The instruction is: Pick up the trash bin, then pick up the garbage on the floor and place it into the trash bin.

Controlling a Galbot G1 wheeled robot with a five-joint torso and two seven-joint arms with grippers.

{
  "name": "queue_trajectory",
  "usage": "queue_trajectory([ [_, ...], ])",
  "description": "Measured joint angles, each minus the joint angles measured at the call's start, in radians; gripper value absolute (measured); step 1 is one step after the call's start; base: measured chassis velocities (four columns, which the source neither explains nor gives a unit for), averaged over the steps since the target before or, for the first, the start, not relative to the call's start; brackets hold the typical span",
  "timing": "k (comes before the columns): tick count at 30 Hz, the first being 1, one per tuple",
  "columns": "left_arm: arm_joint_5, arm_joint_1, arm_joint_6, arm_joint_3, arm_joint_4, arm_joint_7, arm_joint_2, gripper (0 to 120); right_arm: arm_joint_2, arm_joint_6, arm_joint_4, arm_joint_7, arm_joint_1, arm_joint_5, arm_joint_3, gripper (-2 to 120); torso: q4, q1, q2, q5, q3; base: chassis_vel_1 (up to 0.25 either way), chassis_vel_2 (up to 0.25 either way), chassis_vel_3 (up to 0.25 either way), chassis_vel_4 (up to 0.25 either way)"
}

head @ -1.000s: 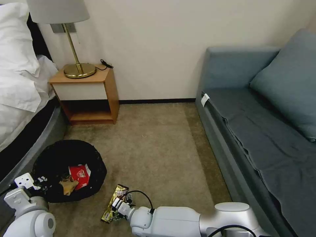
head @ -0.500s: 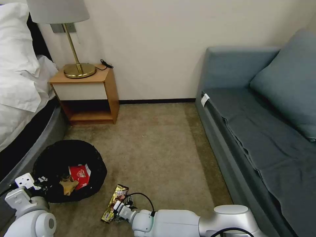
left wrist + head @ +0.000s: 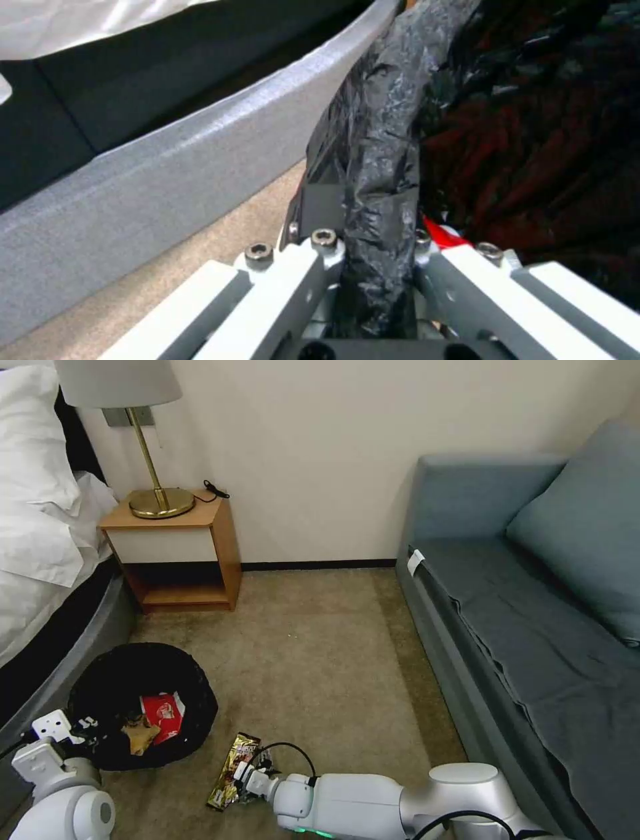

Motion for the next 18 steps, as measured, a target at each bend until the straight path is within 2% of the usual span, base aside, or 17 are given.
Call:
queue_trajectory([
  [5,0.003,-0.002,-0.002,0.000,0.004,0.001,-0.002,3,0.019,0.063,-0.066,-0.035,0.004,-0.068,0.004,100,0.0000,0.000,0.000,0.0000,0.000,0.000,0.000,0.000,0.000],
  [17,0.009,-0.004,-0.004,0.004,0.008,0.003,-0.003,3,0.026,0.102,-0.072,-0.047,0.004,-0.107,0.007,100,-0.0001,0.000,0.000,-0.0001,0.000,0.000,0.000,0.000,0.000],
  [18,0.011,-0.004,-0.006,0.005,0.008,0.004,-0.003,3,0.029,0.130,-0.077,-0.063,0.006,-0.128,0.005,100,0.0000,0.000,0.000,0.0000,0.000,0.000,0.000,0.000,0.000],
])
